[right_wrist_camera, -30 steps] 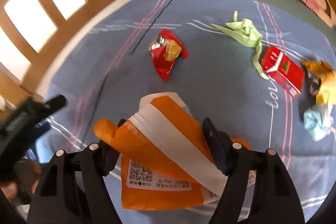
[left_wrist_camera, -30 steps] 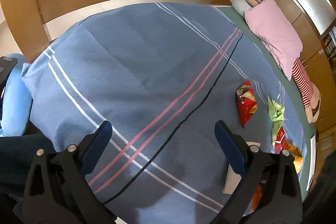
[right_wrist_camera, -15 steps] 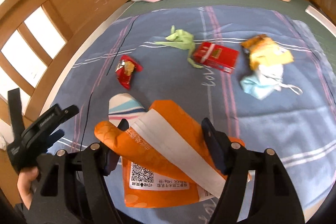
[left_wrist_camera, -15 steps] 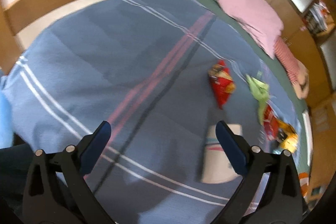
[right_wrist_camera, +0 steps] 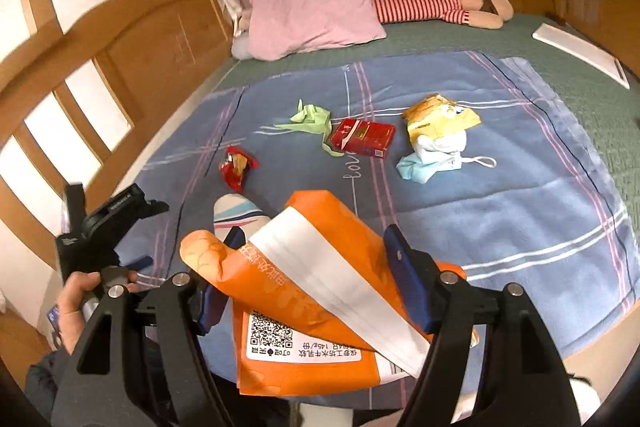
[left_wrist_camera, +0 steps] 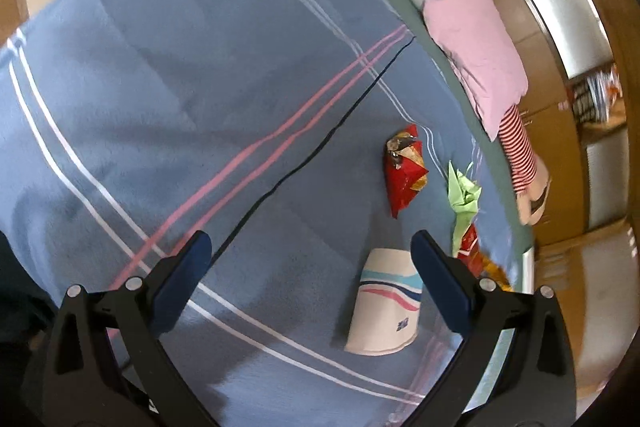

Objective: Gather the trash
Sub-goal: 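Grasp the white striped paper cup with the left gripper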

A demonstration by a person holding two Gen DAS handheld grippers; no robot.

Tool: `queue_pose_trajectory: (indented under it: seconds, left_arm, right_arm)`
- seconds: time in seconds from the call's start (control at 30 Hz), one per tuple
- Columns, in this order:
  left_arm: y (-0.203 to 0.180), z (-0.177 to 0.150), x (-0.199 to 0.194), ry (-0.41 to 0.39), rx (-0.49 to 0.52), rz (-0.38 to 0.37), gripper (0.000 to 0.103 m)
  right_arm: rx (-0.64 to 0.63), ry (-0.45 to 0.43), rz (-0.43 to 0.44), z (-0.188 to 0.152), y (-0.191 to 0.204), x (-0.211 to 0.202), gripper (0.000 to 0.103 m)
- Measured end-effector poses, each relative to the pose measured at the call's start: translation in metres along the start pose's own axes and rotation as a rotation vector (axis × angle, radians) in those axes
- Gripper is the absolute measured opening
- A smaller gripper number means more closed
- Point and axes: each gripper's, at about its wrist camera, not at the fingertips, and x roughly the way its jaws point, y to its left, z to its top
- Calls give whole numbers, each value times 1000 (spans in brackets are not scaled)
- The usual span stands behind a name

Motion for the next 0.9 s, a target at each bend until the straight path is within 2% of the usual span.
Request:
queue_pose_trajectory:
  seconds: [0.07,0.17,0.3,0.4,0.57,0.67,0.7,0.73,0.77,0.9]
  left_arm:
    - [-8,-3,5,15,34,-16,99]
    - [-36,-16,21,67,174,-37,99]
    - [-73,-41,49,179,364,-31,99]
    - [-86,-53,59,179,437,9,99]
    - [-93,-66,76,234,483,43,99]
    - [-94,-70,77,224,517,56,97]
    - [-95,-71,77,216,532,60,89]
    - [-96,-72,77,215,542,57,77]
    - [-96,-74,77,220,557,46,70]
    - [-101,-80,72,193,614,49,61]
  right_arm:
    - [18,0,11,-2,-4,-4,70]
    - [31,2,13,-4,-7,-7,70]
    - [31,4,16,-8,-9,-9,70]
    - [23,8,5,-12,-8,-9,70]
    - [52,27,38,-16,-14,-5,70]
    - [59,26,48,-16,-14,-5,70]
    - [52,25,45,-16,-13,-5,70]
    - [50,24,44,-16,-12,-5,70]
    - [47,24,44,-17,-11,-5,70]
    - [51,28,44,-18,-10,-5,70]
